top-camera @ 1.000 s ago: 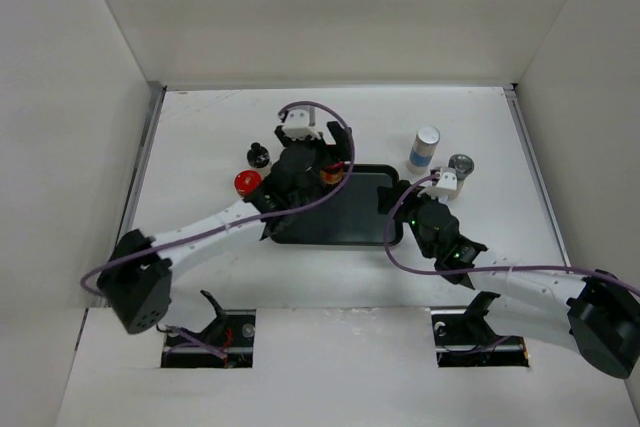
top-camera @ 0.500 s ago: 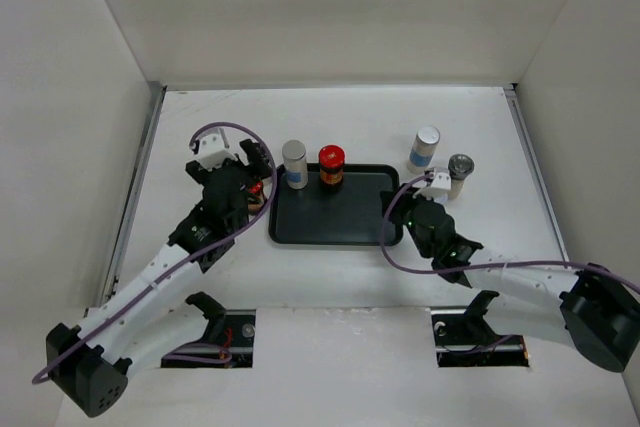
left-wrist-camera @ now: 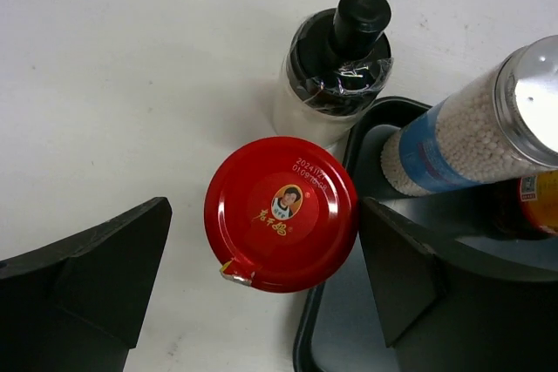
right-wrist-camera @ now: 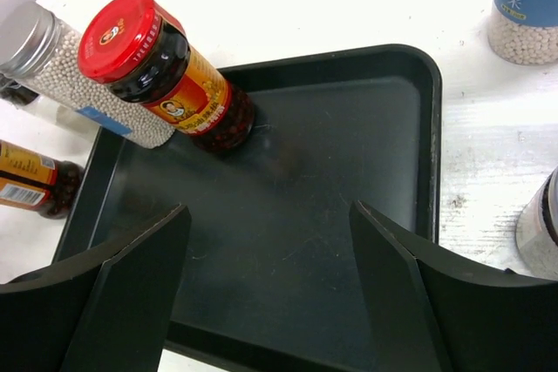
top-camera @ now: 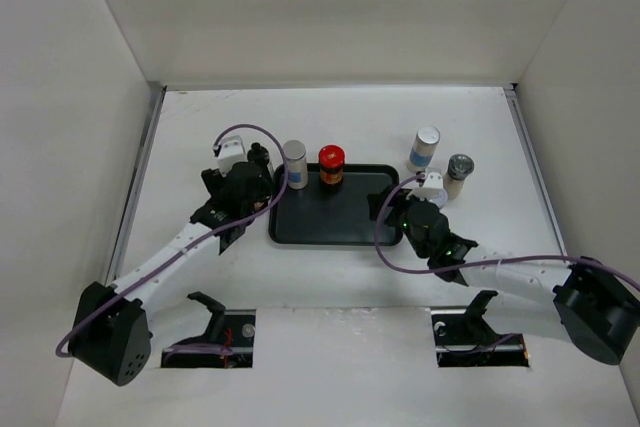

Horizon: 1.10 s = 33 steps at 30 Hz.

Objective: Organize the condiment bottles

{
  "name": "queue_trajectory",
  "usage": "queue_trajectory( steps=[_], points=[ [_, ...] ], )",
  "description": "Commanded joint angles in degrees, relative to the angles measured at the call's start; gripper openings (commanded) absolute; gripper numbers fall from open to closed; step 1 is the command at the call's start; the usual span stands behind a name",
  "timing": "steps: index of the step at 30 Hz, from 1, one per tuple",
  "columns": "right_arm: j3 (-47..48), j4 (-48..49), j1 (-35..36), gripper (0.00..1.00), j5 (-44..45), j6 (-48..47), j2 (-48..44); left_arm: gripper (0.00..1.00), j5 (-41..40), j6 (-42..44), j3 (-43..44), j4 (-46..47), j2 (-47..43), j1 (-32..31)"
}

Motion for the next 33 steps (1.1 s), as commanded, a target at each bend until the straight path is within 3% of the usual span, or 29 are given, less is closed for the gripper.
queue_trajectory(
  steps=[1, 8, 14, 17, 26, 31, 33],
  points=[
    [2.12, 2.53, 0.8, 0.8, -0.62, -0.21, 0.29, 0.88, 2.91, -0.44, 0.05, 3.88, 2.26, 0.96],
    [2.04, 2.45, 0.72, 0.81, -0.44, -0.39, 0.11, 0.81, 4.76, -2.73, -0.65, 5.9, 7.01, 1.84],
    [2.12, 2.97, 0.89, 0.81, -0.1, -0.83, 0.02, 0.48, 3.81, -2.29, -0.65, 6.87, 4.39, 1.84],
    [2.56, 2.36, 0.98, 0.81, -0.54, -0.82, 0.38, 0.37, 0.21, -0.63, -0.3, 5.38, 0.79, 0.96],
    [1.86, 2.79, 1.51, 0.81, 0.6, -1.27, -1.64, 0.34, -6.92, 3.16, 6.9, -0.69, -10.91, -7.73],
    [1.07, 1.83, 0.28, 0.8, 2.36, -1.09, -3.66, 0.34, -4.2, 0.79, 11.91, 1.5, -3.72, -18.53],
    [0.55, 1.65, 0.19, 0.73, 3.59, -1.27, -5.5, 0.34, -3.85, 0.79, 12.97, 5.27, 0.41, -22.84]
  ],
)
